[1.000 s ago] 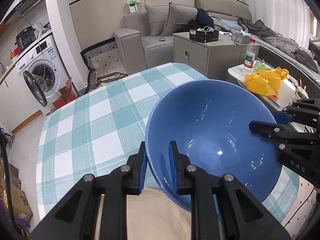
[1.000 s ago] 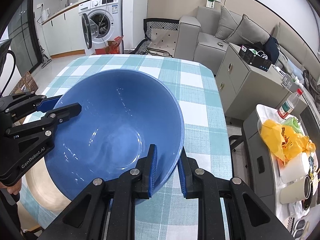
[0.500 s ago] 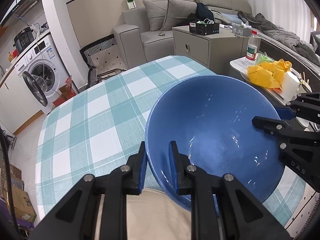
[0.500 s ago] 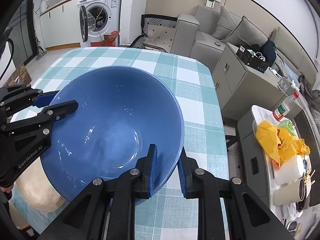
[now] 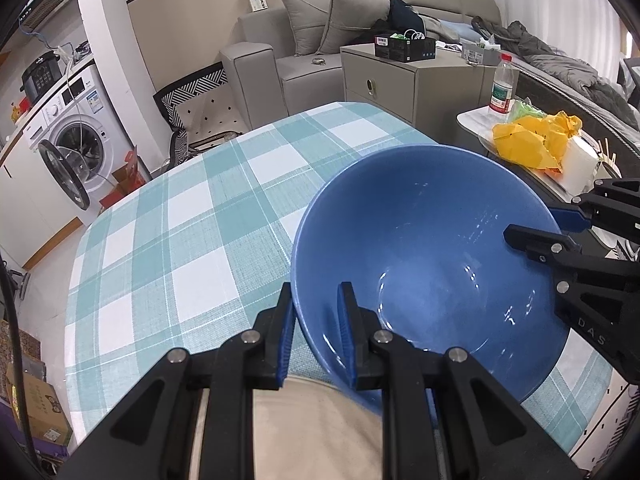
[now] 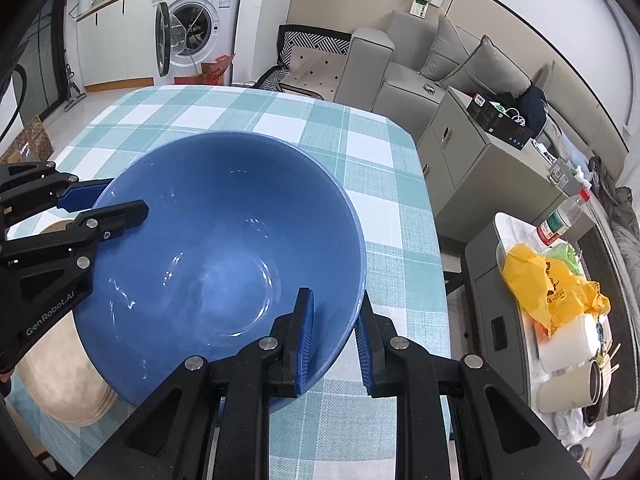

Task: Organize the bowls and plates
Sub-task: 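Lower the held bowl toward the plate stack with both grippers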

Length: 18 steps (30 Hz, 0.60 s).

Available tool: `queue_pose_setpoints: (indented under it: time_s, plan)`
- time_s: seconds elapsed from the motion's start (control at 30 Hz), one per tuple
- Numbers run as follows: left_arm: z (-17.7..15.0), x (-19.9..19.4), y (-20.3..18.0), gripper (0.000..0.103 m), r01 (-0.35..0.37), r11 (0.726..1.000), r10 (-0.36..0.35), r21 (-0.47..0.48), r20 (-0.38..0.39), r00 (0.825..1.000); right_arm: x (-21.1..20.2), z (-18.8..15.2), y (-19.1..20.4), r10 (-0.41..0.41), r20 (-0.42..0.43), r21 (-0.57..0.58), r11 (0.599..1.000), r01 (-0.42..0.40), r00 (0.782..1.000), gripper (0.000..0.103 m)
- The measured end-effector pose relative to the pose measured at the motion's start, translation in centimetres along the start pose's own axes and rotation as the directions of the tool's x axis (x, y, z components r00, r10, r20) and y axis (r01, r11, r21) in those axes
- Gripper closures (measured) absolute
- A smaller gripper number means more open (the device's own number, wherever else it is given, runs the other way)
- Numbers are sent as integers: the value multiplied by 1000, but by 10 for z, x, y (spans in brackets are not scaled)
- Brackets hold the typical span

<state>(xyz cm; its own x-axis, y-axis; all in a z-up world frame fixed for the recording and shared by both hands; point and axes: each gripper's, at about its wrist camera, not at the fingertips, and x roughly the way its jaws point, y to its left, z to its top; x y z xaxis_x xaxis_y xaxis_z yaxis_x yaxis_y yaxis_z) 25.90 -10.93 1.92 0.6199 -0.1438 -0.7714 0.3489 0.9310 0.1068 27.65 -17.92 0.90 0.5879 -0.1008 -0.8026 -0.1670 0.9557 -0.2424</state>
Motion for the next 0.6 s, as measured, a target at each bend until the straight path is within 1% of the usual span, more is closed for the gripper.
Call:
queue_pose_setpoints:
  time_s: [0.27, 0.5, 0.6]
  plan:
    - [-1, 8, -2, 84, -6, 1000, 6, 11, -23, 1000, 8, -2, 1, 7, -9, 4, 1000, -6, 1000, 83]
    - [-2, 11, -2, 81, -11, 1000, 11, 15, -31, 999, 10, -3, -2, 14, -13, 3, 1000, -14, 1000, 82]
    - [-2, 12, -2, 78, -18, 1000, 18, 17, -32, 999, 11, -2, -4, 24, -14, 2, 1000, -24, 1000, 79]
